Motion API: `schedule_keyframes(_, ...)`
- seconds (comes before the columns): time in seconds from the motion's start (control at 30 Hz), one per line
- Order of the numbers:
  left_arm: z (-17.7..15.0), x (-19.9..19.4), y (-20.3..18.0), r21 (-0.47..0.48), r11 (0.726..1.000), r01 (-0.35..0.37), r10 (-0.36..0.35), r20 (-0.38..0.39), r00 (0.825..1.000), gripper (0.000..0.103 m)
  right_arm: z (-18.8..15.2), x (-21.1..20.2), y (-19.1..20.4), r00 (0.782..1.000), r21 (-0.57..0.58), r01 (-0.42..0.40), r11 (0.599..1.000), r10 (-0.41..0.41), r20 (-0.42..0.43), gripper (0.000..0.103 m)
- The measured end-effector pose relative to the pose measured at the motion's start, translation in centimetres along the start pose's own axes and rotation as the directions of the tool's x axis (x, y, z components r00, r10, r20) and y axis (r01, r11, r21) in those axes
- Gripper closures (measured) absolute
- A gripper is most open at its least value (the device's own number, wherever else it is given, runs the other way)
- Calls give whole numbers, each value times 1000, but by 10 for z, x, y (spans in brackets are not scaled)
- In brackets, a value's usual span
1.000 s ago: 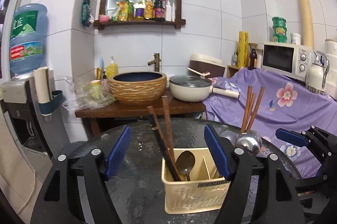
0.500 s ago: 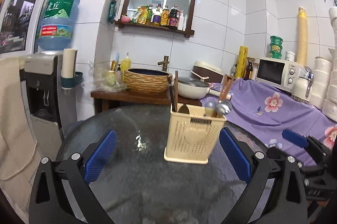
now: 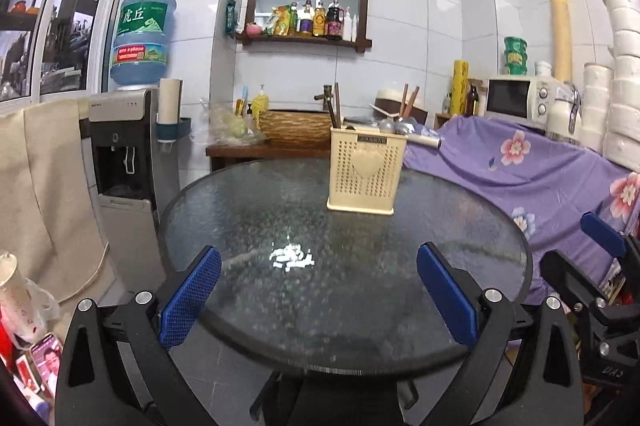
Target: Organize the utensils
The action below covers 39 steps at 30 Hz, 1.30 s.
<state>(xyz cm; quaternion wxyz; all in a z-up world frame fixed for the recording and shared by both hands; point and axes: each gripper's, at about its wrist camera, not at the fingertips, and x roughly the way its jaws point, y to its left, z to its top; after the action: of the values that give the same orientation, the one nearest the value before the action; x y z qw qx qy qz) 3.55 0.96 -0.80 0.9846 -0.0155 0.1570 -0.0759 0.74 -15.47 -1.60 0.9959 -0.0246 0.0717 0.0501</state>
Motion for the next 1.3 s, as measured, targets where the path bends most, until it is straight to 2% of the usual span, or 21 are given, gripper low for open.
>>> schedule_keyframes(0.1,-8,-11,1,-12,999,-31,32,10,999,7,-4,-18,-1,1000,25,2,1000,-1,-9,6)
schedule_keyframes(0.4,-10,-26,9,-37,993,-108,110,60,992,7,-4,-23,-1,1000,33,-20,999,20,-16,6)
schedule_keyframes(0.67,-10,-30,10,-34,993,-113,115,51,992,7,-3,-18,-9,999,83,-29,996,31,-26,6)
schedule_keyframes(1.3,-11,-28,12,-43,991,-123,124,21,992,7,-2,-15,-8,999,77,-38,996,40,-34,6)
